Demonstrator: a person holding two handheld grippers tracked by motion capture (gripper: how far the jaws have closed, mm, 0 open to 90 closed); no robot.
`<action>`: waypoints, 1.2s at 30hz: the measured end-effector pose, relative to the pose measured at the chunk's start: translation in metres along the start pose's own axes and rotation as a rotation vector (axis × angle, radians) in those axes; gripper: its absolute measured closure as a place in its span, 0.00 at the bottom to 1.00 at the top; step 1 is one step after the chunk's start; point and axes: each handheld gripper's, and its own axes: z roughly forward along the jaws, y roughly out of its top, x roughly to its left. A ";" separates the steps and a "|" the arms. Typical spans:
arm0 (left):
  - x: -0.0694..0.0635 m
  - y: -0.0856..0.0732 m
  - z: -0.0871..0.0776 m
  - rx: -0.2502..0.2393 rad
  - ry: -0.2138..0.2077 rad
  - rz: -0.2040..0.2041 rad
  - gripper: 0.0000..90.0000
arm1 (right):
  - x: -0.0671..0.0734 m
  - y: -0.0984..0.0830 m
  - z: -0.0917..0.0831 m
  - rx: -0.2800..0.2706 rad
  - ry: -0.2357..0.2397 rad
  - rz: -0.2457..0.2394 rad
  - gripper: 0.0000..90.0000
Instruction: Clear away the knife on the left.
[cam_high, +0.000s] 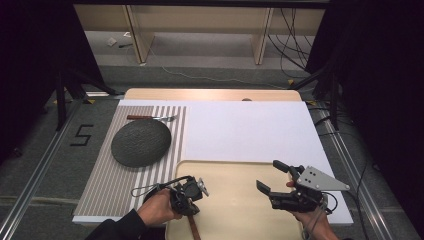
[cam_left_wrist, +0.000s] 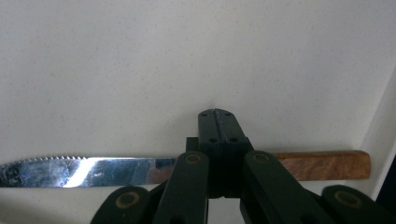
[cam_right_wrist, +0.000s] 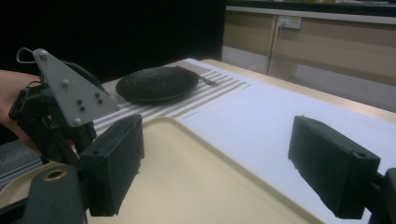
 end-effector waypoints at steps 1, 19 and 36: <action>0.000 -0.001 -0.001 0.005 0.001 0.007 0.99 | 0.000 0.000 0.000 0.000 0.000 0.000 0.21; 0.002 -0.008 -0.004 0.047 -0.015 0.003 0.99 | 0.000 0.000 0.000 0.005 0.002 -0.002 0.21; 0.014 -0.022 -0.009 0.043 -0.009 -0.016 0.99 | 0.000 0.000 0.001 0.008 0.004 -0.002 0.21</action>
